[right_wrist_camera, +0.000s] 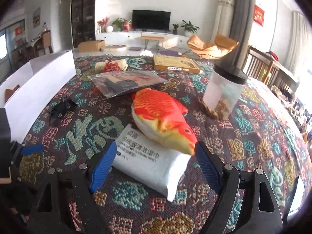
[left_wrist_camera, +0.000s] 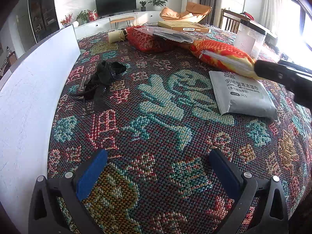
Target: Organize soft objects
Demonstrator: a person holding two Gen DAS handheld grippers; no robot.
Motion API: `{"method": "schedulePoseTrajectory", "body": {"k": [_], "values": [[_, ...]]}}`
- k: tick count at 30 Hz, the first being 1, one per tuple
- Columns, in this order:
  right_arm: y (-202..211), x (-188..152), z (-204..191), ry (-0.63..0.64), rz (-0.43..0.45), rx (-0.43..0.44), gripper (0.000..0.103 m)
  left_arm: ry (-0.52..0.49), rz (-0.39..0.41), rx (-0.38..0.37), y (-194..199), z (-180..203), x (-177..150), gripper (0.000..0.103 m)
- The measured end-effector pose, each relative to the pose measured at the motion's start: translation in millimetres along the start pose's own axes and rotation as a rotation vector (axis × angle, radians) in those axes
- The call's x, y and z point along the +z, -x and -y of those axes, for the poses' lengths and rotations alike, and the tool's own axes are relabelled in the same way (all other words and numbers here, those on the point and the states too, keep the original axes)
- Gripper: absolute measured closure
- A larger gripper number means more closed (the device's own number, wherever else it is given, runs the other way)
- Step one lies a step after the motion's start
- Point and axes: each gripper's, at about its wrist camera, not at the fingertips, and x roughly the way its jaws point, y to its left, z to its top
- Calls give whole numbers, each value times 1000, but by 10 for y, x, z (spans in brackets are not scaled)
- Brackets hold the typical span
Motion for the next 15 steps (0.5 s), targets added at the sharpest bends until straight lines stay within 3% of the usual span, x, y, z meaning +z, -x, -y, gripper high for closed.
{"method": "schedulePoseTrajectory", "body": {"k": [3, 7, 11, 15], "values": [[-265, 52, -272, 100, -40, -22, 19, 0, 0, 0, -1, 0, 0, 0], [-488, -172, -437, 240, -84, -154, 19, 0, 0, 0, -3, -1, 0, 0], [-297, -389, 37, 158, -56, -239, 19, 0, 0, 0, -2, -4, -1, 0], [-280, -503, 998, -58, -101, -404, 19, 0, 0, 0, -4, -3, 0, 0]]}}
